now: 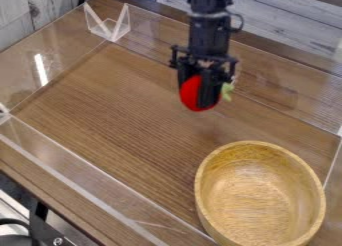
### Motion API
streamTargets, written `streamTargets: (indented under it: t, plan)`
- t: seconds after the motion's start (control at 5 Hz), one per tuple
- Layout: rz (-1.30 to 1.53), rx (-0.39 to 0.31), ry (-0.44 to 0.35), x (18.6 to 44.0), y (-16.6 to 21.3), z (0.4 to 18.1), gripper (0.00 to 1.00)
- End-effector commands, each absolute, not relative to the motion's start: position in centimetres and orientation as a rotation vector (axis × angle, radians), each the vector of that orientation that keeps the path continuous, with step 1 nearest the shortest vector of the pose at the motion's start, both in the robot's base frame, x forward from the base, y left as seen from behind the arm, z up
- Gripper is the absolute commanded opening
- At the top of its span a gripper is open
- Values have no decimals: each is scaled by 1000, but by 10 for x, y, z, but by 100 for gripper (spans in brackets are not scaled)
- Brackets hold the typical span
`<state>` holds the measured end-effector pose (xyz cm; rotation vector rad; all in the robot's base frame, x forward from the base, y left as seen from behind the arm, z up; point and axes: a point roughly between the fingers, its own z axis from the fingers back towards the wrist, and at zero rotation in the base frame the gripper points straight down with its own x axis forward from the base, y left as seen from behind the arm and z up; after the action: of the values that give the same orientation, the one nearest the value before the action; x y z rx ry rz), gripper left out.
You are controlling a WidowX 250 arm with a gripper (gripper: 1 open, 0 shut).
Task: Move the red object to the right side of the table
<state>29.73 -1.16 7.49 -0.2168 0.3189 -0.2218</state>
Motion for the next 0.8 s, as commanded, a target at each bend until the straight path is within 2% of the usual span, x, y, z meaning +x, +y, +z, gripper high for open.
streamTargets:
  t: [0.0, 0.2, 0.6]
  plan:
    - [-235, -212, 217, 315, -32, 88, 0]
    - [-269, -213, 215, 321, -51, 72, 0]
    - [-261, -222, 222, 326, -61, 65, 0]
